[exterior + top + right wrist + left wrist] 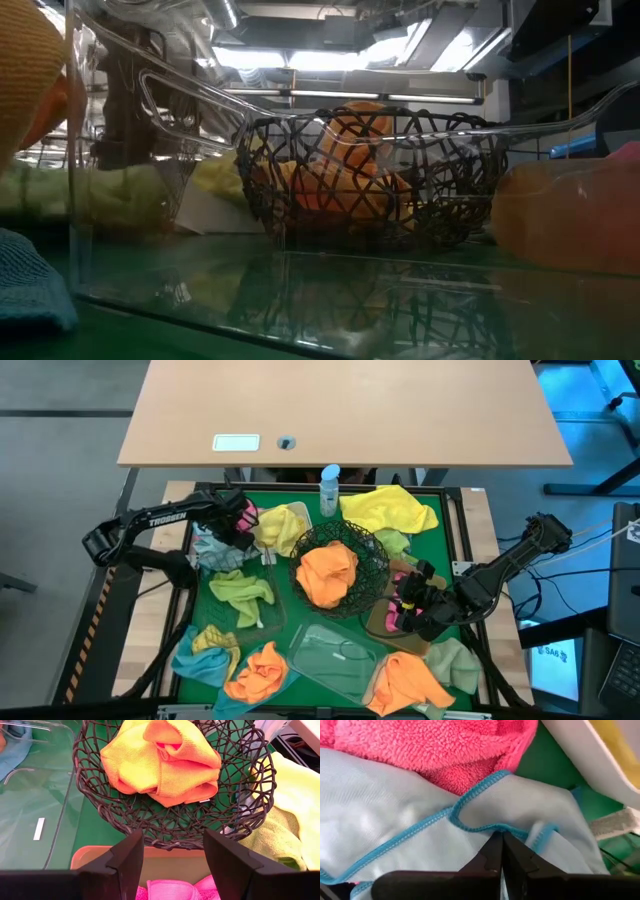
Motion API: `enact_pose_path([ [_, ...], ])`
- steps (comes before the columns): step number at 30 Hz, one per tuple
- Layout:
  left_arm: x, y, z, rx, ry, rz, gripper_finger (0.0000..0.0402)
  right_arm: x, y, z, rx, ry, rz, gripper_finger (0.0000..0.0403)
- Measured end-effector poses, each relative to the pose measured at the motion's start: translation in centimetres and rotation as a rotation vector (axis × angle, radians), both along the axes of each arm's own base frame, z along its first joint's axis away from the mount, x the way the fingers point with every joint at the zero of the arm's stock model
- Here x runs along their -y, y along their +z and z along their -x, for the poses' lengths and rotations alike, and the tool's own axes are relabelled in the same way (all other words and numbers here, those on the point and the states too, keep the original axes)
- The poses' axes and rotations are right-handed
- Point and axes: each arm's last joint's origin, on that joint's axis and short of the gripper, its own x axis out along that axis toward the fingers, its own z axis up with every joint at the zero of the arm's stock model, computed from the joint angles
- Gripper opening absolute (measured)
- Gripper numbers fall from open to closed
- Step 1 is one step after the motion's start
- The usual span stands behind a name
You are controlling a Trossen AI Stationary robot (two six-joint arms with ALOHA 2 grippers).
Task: Sort microfiber towel by color & place in baskets
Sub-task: Put the top light blue towel into the transparent bin
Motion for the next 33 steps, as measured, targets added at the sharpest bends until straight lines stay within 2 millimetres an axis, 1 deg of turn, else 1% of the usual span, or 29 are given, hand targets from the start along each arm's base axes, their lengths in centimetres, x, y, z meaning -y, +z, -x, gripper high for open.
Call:
enact_pose_path([
  [8,0.6,1.7,0.7,0.071,0.006,-0.085,0.0000,0.0,0.0,0.0,0.000,0.000,0.000,0.0202],
  [18,1.1,3.1,1.3,0.138,0.010,-0.153,0.0000,0.0,0.0,0.0,0.000,0.000,0.000,0.0202],
  [27,2.1,5.5,2.2,0.300,0.008,-0.285,0.0000,0.0,0.0,0.0,0.001,0.000,-0.001,0.0202],
  [30,2.4,5.7,2.5,0.317,-0.002,-0.276,0.0000,0.0,0.0,0.0,0.001,0.000,-0.001,0.0202],
  [33,2.4,5.7,2.6,0.292,0.028,-0.301,0.0000,0.0,0.0,0.0,0.001,0.000,-0.001,0.0202],
])
